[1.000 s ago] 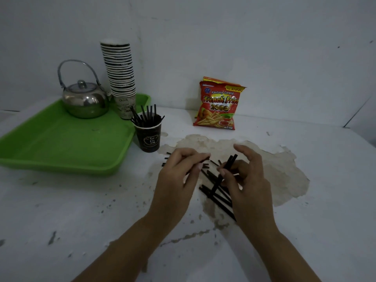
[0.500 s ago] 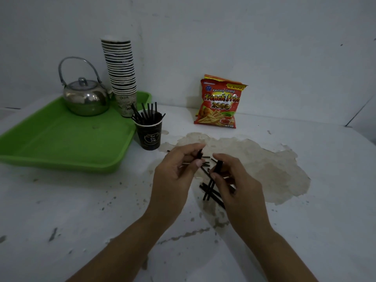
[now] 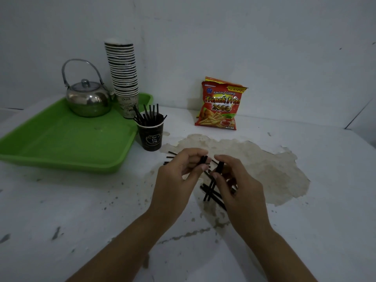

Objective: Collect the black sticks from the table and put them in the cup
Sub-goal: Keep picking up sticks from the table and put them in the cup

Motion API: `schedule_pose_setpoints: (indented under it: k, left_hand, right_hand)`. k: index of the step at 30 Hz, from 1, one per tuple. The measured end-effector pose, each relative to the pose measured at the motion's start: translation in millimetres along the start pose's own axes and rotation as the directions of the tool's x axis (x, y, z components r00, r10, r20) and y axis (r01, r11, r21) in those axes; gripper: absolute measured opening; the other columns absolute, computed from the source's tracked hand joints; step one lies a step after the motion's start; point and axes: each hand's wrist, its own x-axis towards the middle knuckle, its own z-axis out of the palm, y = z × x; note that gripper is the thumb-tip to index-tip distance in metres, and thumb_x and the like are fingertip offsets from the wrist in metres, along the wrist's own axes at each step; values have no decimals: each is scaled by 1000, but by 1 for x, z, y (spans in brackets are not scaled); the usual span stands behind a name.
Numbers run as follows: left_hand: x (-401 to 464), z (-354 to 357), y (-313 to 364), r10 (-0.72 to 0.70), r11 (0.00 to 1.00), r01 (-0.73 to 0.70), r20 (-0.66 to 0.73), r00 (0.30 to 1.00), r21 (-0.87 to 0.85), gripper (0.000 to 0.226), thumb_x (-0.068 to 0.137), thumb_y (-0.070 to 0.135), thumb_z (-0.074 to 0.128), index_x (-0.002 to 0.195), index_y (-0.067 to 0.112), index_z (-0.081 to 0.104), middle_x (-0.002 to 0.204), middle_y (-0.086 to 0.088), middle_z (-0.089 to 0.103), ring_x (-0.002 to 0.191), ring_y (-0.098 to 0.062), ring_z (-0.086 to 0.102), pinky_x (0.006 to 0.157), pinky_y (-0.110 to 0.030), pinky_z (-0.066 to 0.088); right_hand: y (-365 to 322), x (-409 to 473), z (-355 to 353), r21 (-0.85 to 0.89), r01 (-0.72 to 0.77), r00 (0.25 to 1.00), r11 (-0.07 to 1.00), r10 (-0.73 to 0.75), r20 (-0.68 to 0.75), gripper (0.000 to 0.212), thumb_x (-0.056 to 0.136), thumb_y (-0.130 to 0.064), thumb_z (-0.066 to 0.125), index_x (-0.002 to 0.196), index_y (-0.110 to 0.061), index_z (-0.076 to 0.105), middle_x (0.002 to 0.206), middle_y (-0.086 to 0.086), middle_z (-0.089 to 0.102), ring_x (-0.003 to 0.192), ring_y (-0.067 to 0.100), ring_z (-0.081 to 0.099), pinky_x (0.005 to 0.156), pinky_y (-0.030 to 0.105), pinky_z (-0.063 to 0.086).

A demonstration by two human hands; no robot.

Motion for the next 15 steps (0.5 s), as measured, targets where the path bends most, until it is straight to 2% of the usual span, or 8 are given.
schedule_pose_setpoints:
  k: [5,8,11,15]
  left_hand:
    - [5,-5,10,0,997,-1,-14,1000,-82,23,83,3,64,95,22,63,90,2,73,92,-13,68,82,-21,52]
    - [11,-16,17,23,989,-32,-59,998,-147,25,83,1,63,92,24,61,91,0,72,92,-15,67,79,-25,54]
    - [22,-35,25,99,989,-111,-121,988,-97,23,83,2,63,95,22,60,91,0,72,91,-16,67,78,-25,55]
    - [41,-64,33,158,987,-159,-166,973,6,25,83,2,63,96,23,59,91,5,71,91,-12,67,77,-27,56]
  right_hand:
    - [3,2,-3,108,-22,997,994,30,-74,36,84,-10,62,111,-32,51,83,-20,60,76,-10,61,66,0,43]
    - [2,6,-5,164,-56,985,985,82,-152,35,85,-13,62,107,-37,49,80,-16,65,77,-10,62,63,0,43]
    - [-2,18,-4,213,-70,977,975,110,-183,32,85,-16,62,105,-38,50,81,-9,69,77,-6,64,65,1,45]
    - [-19,46,2,217,-26,981,976,66,-183,31,85,-19,62,102,-42,49,81,-10,69,77,-4,65,66,3,45]
